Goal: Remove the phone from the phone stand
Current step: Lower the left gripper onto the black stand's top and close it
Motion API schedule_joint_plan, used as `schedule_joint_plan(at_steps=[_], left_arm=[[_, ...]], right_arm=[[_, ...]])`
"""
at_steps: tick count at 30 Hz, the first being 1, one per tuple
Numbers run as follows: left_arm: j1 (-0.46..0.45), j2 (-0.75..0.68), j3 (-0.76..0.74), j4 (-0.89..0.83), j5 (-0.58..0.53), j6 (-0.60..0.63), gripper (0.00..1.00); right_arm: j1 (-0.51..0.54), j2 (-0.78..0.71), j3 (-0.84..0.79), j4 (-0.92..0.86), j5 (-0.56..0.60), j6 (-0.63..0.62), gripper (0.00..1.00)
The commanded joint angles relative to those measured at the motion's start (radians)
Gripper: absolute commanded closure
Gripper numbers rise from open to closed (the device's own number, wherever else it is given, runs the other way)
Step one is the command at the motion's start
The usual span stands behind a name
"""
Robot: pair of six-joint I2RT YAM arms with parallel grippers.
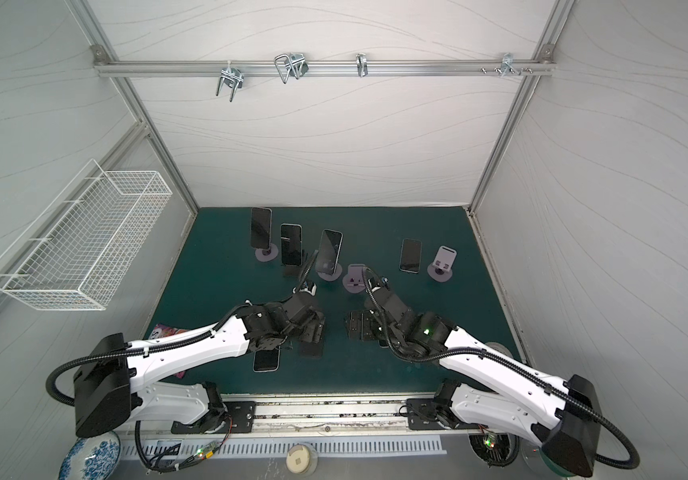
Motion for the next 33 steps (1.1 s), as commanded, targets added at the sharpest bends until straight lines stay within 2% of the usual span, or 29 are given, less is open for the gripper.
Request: schedule_joint_plan(at_steps=[1,20,33], left_arm=[[-0.004,0.028,0.052,0.019,-0.035,-0.026,0.18],[-0.006,0.016,0.056,-0.006,-0.053,-0.041,0.3],[0.002,-0.012,0.081,-0.004,-0.079,0.011,0.31]], right_arm=[[-0.005,0.006,-0.005,0.013,0.003,0.001,0.04],[-0.005,-0.02,0.001,-0.008,0.017,-0.006,0.04],[-0.005,0.015,0.05,-0.008,0.026,-0.028,0.04]])
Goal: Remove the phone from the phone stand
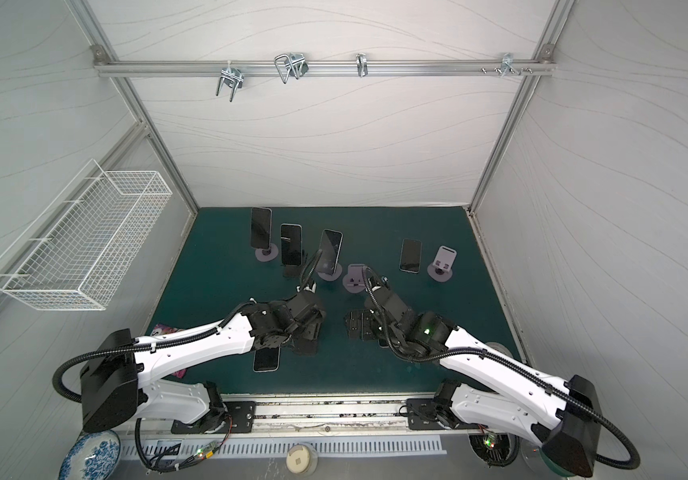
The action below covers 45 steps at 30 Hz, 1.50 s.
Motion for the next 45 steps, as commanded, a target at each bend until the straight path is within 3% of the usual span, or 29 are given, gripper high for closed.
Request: schedule_joint_plan(at_steps=[1,9,19,38,45], left_arm=[[0.005,-0.03,0.058,0.018,-0.023,0.016,0.31],[0.047,-0.066,0.052,0.037,0.012,0.034,0.31],[0.222,-0.116,0.052,0.08,0.096,0.099,0.32],[0.815,-0.014,0.139,0.229,0.258,0.108,0.32],[0.986,0.031,0.155,0.246,0.281,0.101,0.32]], right_arm=[[-0.005,0.017,0.039,-0.005,0.015,-0.009,0.04],[-0.005,0.039,0.048,0.003,-0.001,-0.007,0.04],[-0.005,0.048,0.06,0.005,-0.006,-0.009,0.04],[-0.003,0.263,0.218,0.064,-0.123,-0.051,0.07],[-0.003,0.286,0.223,0.087,-0.124,-0.056,0.08]])
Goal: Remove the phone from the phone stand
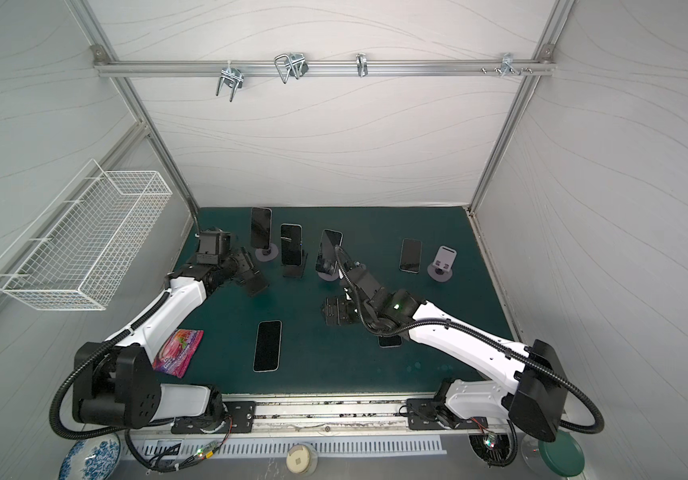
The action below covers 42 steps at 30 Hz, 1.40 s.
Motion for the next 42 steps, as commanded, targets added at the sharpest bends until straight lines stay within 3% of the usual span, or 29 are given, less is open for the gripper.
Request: schedule_joint_plan(at_steps=[1,15,31,42], left_arm=[[0.057,0.025,0.059,0.077,0.015,-0.003,0.32],[0.156,0.199,0.156,0.076,-0.019,0.009,0.31],[0.161,0.262,0.154,0.079,-0.032,0.007,0.3],[0.163,0.272,0.166,0.069,-0.033,0.008,0.22]], right_arm=[[-0.003,0.022,0.02,0.027,-0.011,-0.008,0.08],[-0.002,0.092,0.052,0.037,-0.049,-0.026,0.08],[-0.006,0.106,0.072,0.02,-0.031,-0.041,0.08],[-0.009,0.113,0.075,0.024,-0.024,-0.045,0.08]])
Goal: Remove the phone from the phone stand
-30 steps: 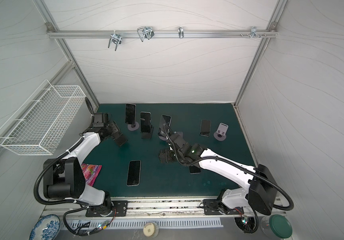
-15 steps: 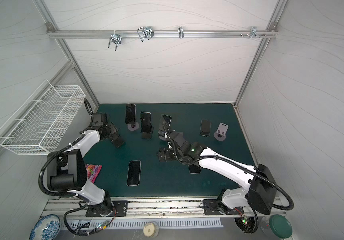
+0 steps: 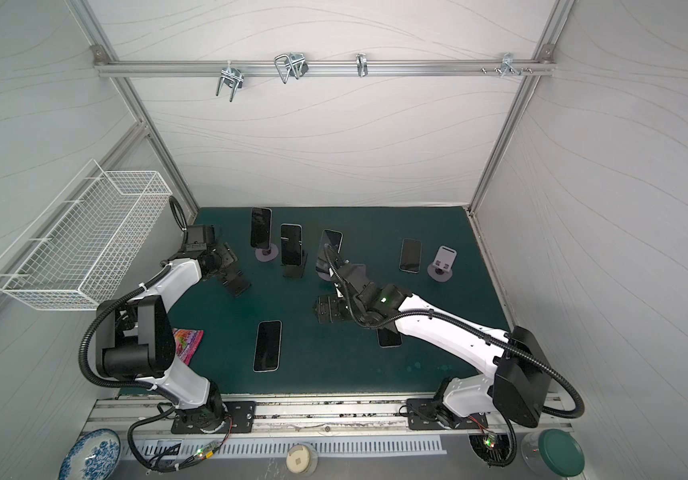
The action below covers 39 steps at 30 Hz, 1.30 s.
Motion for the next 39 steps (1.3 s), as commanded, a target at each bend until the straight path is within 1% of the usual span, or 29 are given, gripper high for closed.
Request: schedule_joint_plan(at_steps=[1,4,12,18,27,35,39], left_arm=[[0.007,0.015,0.049,0.023,-0.01,0.001,0.22],[0.008,0.013,0.056,0.013,-0.007,0.003,0.22],[0.009,-0.021,0.078,-0.023,-0.005,0.009,0.17],[0.008,-0.061,0.087,-0.051,-0.006,0.012,0.09],[0.008,-0.138,0.11,-0.111,-0.003,0.03,0.08],[0.003,-0.282,0.076,-0.178,0.036,0.047,0.08],[-0.036,-0.384,0.065,-0.234,0.013,0.061,0.08]], right_arm=[[-0.004,0.009,0.027,-0.004,0.015,-0.017,0.08],[-0.006,0.007,0.027,-0.007,0.014,-0.019,0.08],[-0.006,-0.012,0.033,-0.017,0.006,-0.019,0.08],[-0.005,-0.031,0.045,-0.036,0.002,-0.019,0.08],[0.003,-0.065,0.064,-0.073,0.009,0.007,0.08],[0.062,-0.084,0.101,-0.123,0.08,0.024,0.08],[0.099,-0.081,0.128,-0.166,0.158,0.046,0.08]])
